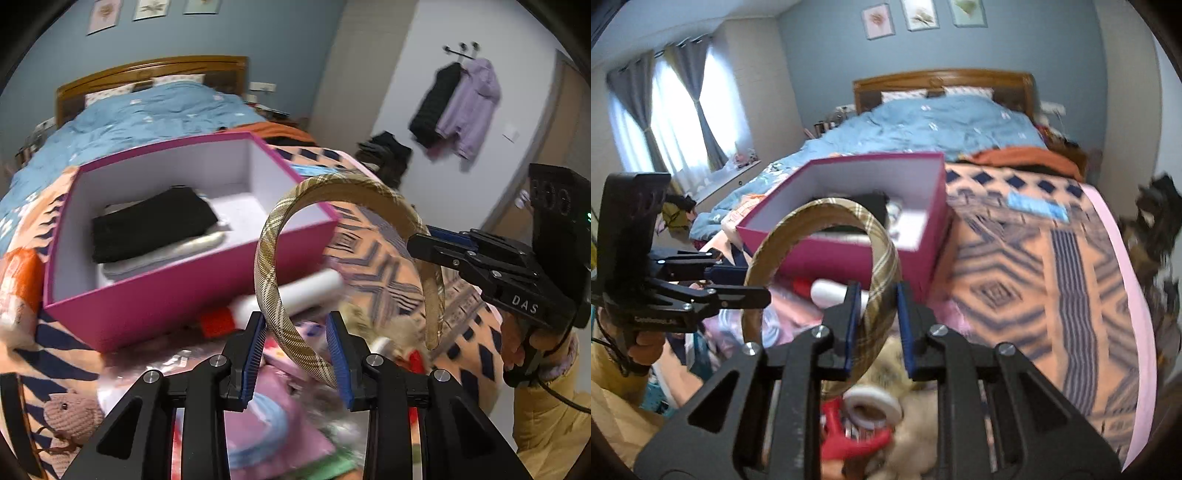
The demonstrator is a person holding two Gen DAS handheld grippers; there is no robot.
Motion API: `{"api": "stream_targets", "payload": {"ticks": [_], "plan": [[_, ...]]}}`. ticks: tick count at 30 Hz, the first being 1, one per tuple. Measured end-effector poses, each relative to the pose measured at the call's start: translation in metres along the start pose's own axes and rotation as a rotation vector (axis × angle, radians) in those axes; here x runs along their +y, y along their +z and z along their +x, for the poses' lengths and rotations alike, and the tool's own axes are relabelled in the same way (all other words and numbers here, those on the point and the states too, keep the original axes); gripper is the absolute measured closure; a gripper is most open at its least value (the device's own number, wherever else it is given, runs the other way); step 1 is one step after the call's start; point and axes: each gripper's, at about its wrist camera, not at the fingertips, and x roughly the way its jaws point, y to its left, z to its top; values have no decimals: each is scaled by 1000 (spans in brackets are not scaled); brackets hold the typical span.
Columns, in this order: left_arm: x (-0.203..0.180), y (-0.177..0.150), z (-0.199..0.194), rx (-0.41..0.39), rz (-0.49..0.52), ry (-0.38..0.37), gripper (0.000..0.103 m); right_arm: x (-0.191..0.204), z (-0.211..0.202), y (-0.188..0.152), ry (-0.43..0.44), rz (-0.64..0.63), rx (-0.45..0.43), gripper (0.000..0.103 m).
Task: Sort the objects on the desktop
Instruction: 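Carry the plaid headband over the magenta box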
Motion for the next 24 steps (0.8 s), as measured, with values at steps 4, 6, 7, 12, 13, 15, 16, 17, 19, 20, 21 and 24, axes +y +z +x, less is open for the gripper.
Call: {"api": "stream_targets", "payload": {"ticks": [4,6,7,12,13,15,16,17,19,20,21,24], "plan": [[22,7,10,-2,-52,50,69,5,29,15,17,-33,3,81],[30,9,15,-3,-64,75,69,6,41,18,27,-32,18,81],[33,10,18,-4,-66,87,70,6,48,19,29,-31,27,81],[43,15,26,-1,-77,141,78,5,68,17,39,-32,88,81],[45,16,26,-3,-81,137,79,5,68,16,43,-29,89,81],[45,18,24,-7,-76,140,79,6,66,17,42,-34,85,81],[45,19,24,-9,-76,140,79,5,64,19,47,-31,79,81],[45,19,24,-9,-77,140,79,6,63,20,48,-31,73,81],[46,21,23,-11,-81,135,79,8,60,24,44,-38,63,81],[46,23,22,-13,-81,135,79,8,60,26,40,-38,59,81],[46,24,22,-14,-83,133,79,8,59,28,38,-39,54,81],[48,29,18,-23,-87,124,79,7,58,32,33,-44,42,81]]}}
